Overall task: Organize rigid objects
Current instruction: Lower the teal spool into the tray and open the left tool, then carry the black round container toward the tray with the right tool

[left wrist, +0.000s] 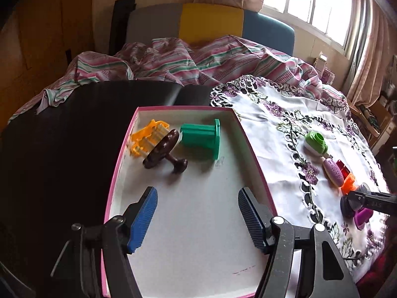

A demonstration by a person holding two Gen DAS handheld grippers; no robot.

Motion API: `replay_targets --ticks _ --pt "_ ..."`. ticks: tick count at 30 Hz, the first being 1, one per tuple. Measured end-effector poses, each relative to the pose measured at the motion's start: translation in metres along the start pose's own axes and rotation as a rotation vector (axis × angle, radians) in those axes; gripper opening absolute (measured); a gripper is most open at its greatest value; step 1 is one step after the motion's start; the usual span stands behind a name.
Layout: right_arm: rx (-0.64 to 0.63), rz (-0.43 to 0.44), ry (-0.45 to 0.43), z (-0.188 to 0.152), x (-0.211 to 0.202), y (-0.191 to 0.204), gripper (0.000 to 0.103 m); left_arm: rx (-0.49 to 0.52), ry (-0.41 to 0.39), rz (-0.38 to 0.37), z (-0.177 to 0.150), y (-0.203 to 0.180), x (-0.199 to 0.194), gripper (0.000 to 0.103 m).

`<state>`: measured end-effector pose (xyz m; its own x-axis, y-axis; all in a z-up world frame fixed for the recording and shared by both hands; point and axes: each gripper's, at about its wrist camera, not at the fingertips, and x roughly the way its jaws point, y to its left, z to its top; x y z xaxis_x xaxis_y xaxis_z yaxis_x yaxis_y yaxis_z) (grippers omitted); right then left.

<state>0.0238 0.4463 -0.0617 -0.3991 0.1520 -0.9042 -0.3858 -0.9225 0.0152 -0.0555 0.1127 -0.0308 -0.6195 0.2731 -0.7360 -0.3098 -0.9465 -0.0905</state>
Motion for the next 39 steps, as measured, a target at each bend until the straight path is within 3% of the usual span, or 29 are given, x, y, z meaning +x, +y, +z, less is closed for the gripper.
replay_targets --ticks 22,32,39 --pt "-0.063 0.060 -0.031 0.000 -0.007 0.017 0.043 -0.071 0.013 0.029 -0.015 0.040 -0.015 0.068" --pt "-0.136 0.039 -0.018 -0.002 -0.005 0.032 0.043 -0.086 0.017 0.034 -0.022 0.053 -0.020 0.068" --pt "-0.160 0.107 -0.072 0.004 -0.027 0.062 0.043 -0.100 0.018 0.039 -0.024 0.061 -0.022 0.068"
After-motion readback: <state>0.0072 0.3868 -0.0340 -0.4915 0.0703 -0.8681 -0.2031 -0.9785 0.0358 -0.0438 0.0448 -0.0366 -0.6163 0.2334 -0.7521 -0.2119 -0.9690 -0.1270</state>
